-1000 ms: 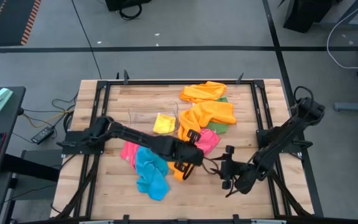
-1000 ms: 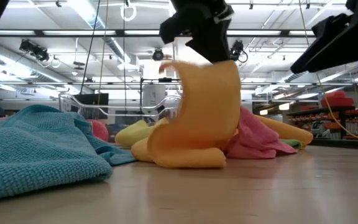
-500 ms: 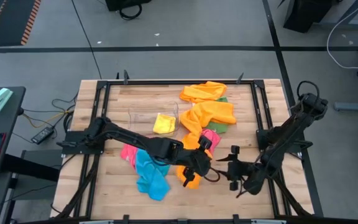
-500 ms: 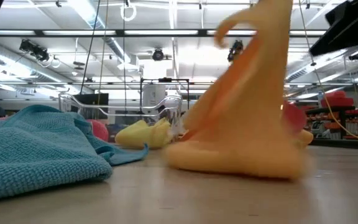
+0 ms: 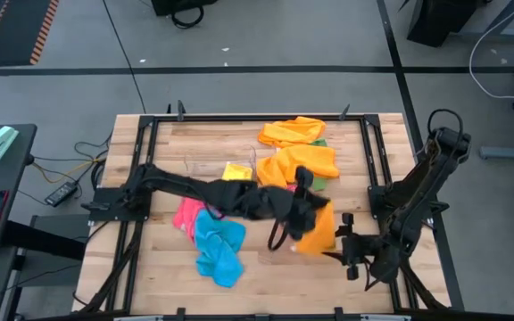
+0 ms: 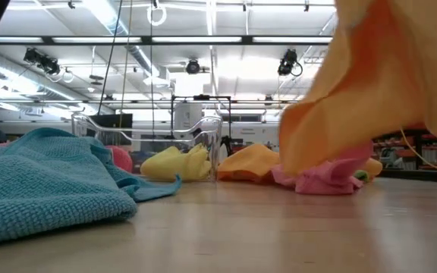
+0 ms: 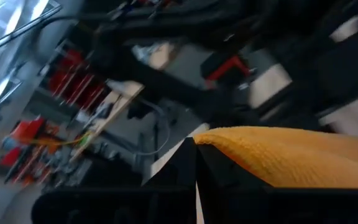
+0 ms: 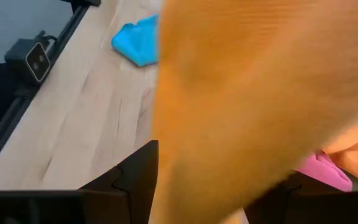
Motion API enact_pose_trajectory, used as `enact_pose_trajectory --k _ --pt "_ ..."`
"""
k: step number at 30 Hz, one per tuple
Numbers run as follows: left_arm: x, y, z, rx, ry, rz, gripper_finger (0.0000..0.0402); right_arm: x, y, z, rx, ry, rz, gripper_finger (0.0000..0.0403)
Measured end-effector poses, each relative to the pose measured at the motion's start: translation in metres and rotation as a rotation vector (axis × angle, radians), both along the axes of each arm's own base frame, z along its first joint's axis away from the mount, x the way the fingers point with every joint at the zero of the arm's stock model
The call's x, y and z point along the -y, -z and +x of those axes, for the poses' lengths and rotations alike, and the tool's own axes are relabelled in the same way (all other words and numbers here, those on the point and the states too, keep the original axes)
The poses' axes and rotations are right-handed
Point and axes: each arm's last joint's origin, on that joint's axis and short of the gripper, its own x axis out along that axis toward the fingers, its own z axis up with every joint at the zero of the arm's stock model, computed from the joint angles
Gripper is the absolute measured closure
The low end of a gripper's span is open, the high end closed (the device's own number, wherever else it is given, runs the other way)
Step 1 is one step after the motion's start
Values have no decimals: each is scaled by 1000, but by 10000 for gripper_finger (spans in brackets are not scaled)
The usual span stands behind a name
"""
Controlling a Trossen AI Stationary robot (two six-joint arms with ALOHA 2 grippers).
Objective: Fold microfiber towels
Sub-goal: Fold the bottom orange microfiber cloth
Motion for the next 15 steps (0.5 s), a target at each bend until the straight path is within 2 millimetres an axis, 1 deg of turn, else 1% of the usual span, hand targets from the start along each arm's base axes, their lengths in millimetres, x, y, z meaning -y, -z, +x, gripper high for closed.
enact_pose_trajectory --k 4,7,11,15 --pt "-29 -1 6 33 -80 -80 397 6 -9 -6 25 22 36 201" --pt "-41 2 6 2 -112 -92 392 9 -7 -7 20 58 16 201" --pt "-43 10 4 -79 -117 -117 392 12 4 -5 -7 127 -19 201" --pt "-41 19 1 -160 -100 -161 397 14 17 2 -35 192 -43 201"
